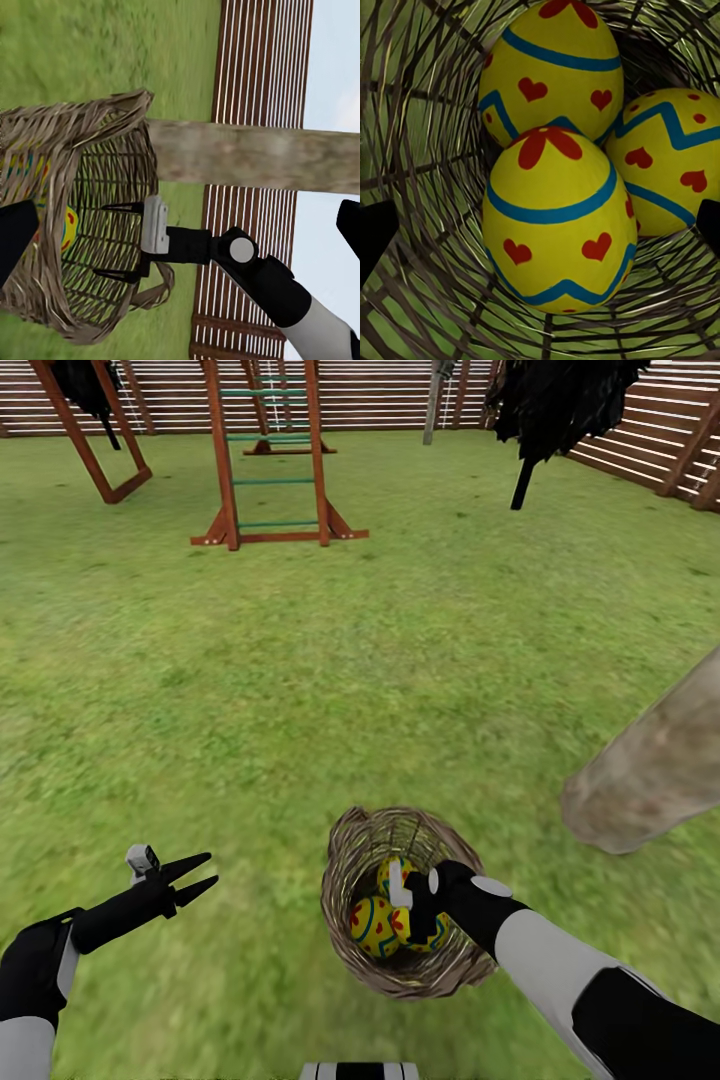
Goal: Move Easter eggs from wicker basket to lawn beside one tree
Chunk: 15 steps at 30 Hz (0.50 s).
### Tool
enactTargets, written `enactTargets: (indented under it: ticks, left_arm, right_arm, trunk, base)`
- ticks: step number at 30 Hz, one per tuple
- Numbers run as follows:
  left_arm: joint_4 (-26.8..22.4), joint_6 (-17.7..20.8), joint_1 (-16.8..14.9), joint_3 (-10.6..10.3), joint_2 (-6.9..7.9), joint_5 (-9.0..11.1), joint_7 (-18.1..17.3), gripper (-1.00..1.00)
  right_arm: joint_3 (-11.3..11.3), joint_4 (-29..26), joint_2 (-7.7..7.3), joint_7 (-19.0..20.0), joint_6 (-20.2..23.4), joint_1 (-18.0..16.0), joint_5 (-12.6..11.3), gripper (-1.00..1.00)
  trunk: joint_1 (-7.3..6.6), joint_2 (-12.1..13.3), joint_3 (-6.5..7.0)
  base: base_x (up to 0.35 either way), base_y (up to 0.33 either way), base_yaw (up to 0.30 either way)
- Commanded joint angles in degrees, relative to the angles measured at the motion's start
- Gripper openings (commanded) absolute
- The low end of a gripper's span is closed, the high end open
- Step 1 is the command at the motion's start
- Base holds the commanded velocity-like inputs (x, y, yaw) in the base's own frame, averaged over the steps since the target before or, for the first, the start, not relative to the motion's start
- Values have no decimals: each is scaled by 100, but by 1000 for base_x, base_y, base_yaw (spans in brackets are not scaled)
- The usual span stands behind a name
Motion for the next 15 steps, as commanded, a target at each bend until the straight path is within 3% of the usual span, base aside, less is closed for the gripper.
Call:
enactTargets:
  ticks: [1,15]
  left_arm:
    - [-4,61,-5,16,-5,-60,-49,100]
    - [3,60,-5,16,-10,-60,-49,100]
  right_arm:
    - [13,-16,-5,22,25,-2,23,100]
    - [13,-24,-38,15,34,-2,23,100]
  trunk:
    - [-1,-2,-13]
    - [-1,-2,-141]
  base:
    - [0,0,0]
    - [0,0,0]
